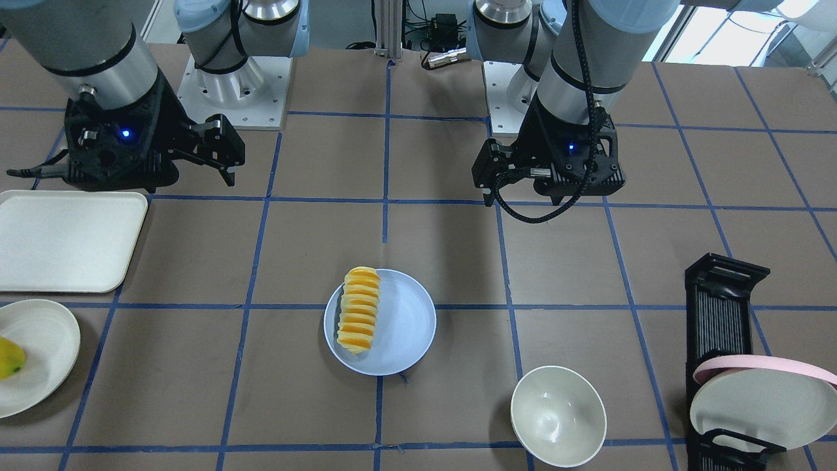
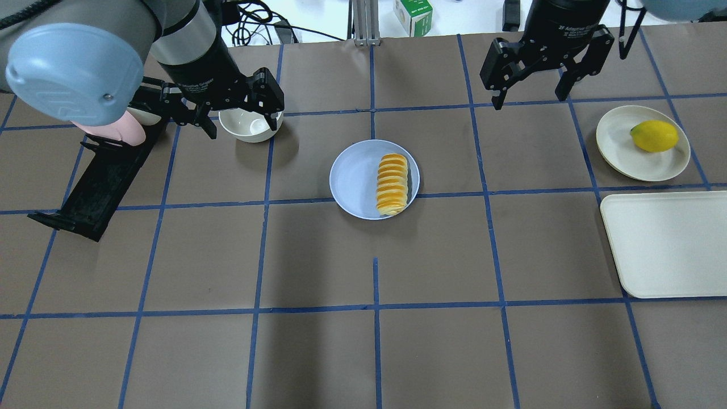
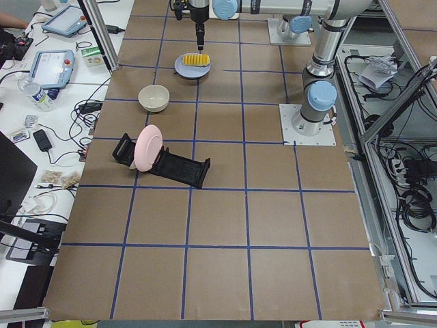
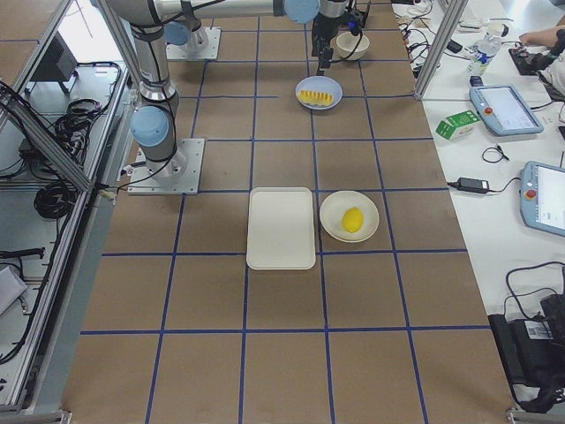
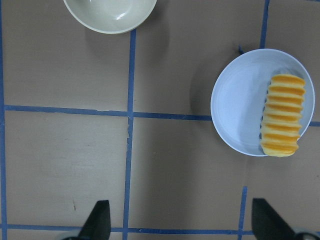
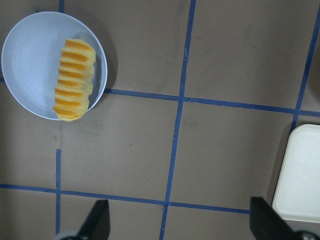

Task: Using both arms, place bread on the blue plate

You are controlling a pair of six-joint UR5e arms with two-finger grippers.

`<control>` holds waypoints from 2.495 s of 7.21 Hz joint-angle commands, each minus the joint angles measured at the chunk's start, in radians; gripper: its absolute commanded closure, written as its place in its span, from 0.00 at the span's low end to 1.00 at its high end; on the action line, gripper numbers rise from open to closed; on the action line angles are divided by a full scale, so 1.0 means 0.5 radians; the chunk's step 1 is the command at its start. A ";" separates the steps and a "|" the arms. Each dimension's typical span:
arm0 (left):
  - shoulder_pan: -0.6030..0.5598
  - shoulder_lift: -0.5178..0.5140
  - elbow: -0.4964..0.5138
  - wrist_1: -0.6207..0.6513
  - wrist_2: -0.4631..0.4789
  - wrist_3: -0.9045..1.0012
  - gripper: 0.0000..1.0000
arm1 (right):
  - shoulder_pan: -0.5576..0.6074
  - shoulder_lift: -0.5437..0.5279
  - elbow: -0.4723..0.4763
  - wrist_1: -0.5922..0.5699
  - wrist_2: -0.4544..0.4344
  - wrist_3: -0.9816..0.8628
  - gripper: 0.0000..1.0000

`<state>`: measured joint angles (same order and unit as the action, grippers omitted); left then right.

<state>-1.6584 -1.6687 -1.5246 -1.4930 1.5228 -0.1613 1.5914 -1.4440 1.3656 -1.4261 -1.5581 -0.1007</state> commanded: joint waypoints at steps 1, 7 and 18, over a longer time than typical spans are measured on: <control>0.000 -0.001 0.000 0.007 -0.002 0.000 0.00 | 0.002 -0.082 0.115 -0.086 0.011 0.011 0.00; 0.003 0.006 0.000 0.013 0.001 0.003 0.00 | 0.008 -0.091 0.180 -0.170 0.018 0.125 0.00; 0.000 0.003 0.000 0.013 -0.002 0.003 0.00 | 0.008 -0.091 0.180 -0.194 0.018 0.122 0.00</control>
<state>-1.6582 -1.6668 -1.5248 -1.4864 1.5214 -0.1595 1.5953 -1.4894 1.4558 -1.5232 -1.5493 -0.0399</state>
